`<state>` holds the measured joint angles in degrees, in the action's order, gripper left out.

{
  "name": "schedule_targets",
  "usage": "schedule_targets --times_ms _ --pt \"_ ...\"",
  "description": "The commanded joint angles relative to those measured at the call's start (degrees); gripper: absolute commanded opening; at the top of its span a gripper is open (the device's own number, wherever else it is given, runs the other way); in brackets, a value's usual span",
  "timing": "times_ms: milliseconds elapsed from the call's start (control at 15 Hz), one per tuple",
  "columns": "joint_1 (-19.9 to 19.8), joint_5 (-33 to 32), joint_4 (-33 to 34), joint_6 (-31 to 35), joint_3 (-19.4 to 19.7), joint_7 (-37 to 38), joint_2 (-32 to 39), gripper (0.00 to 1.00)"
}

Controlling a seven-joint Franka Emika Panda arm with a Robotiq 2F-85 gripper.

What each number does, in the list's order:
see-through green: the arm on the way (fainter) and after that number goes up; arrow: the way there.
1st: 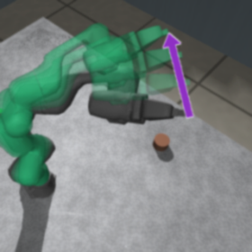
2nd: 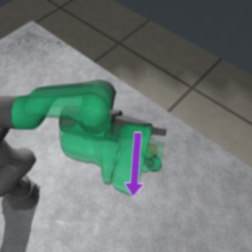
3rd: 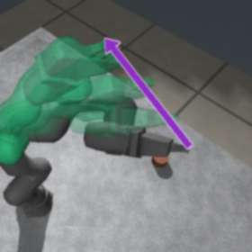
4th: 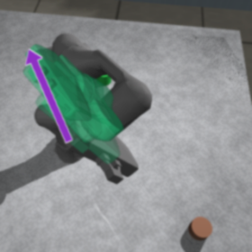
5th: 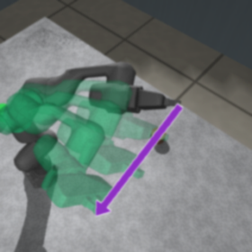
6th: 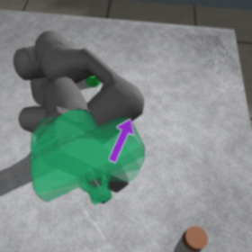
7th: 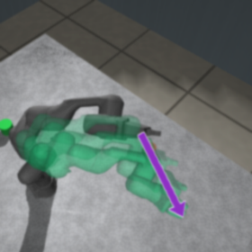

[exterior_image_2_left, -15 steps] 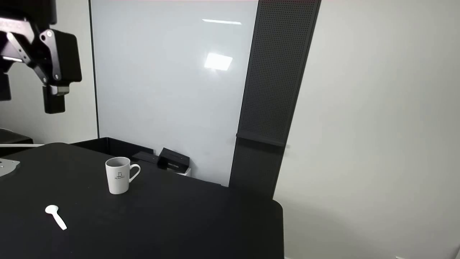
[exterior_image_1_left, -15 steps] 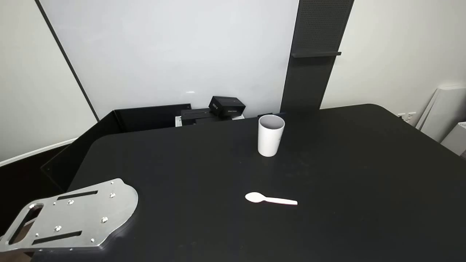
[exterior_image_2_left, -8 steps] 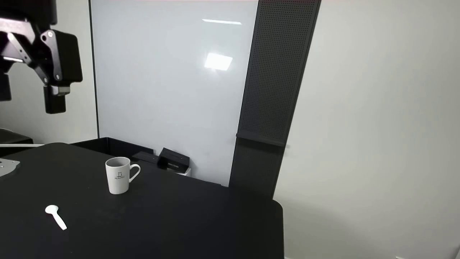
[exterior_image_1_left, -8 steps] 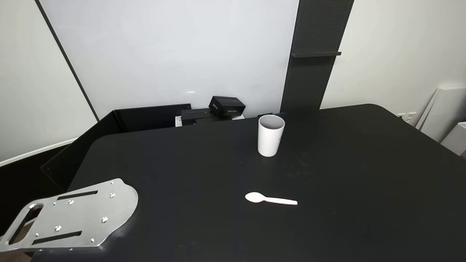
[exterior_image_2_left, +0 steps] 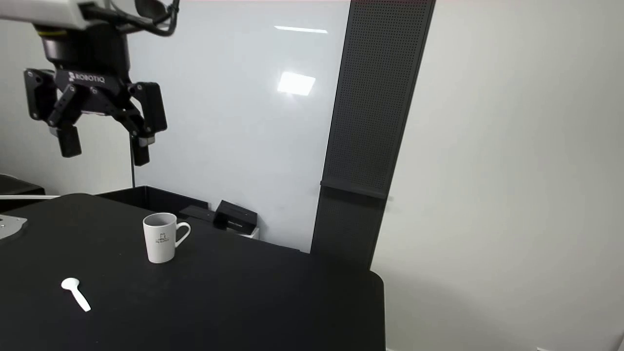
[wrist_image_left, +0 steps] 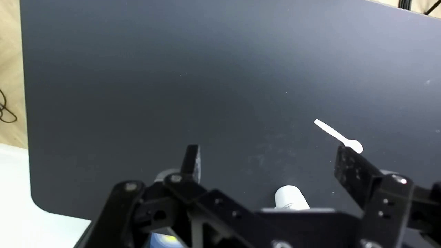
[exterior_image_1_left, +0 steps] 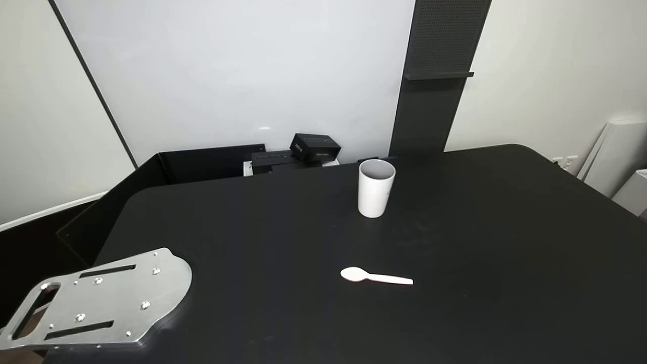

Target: Pick the spoon and put it in the cup

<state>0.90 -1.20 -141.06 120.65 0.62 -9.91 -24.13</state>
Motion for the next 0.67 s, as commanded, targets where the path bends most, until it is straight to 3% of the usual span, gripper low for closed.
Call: schedule_targets --times_ms 0,600 --pt "1.6 -0.2 6.3 3.3 0.3 -4.5 10.2 1.00" --pt "4.6 -0.3 19.5 8.0 -4.2 -24.3 31.8 1.00"
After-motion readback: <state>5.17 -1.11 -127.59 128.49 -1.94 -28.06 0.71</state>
